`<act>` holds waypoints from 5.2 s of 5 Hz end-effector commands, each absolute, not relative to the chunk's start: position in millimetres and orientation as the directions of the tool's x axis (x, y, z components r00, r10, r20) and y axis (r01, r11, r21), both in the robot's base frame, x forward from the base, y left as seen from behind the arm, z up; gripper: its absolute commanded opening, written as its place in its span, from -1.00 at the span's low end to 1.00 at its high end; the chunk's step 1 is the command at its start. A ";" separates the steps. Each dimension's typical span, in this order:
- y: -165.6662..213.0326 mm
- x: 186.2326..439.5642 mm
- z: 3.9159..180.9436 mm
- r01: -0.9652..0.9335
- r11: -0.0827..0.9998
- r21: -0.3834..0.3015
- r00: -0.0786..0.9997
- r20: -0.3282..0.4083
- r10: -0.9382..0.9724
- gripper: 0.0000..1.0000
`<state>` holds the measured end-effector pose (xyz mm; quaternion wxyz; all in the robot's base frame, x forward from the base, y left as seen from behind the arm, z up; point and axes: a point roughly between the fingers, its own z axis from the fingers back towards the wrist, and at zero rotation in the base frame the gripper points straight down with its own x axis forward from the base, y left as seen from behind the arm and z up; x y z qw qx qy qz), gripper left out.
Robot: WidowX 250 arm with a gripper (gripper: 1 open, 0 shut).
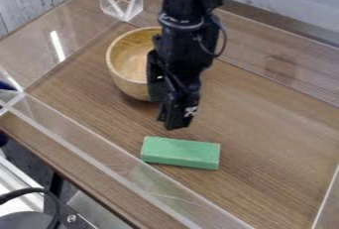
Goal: Put the green block in the brown bowl
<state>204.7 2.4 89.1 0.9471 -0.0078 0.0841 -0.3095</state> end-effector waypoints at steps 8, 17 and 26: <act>19.3 186.1 40.1 0.635 0.772 -0.027 0.768 -0.085 -0.635 1.00; 0.9 191.2 30.6 0.646 0.763 -0.035 0.761 -0.049 -0.646 1.00; -27.4 208.6 44.1 0.675 0.737 0.009 0.737 0.010 -0.675 -1.00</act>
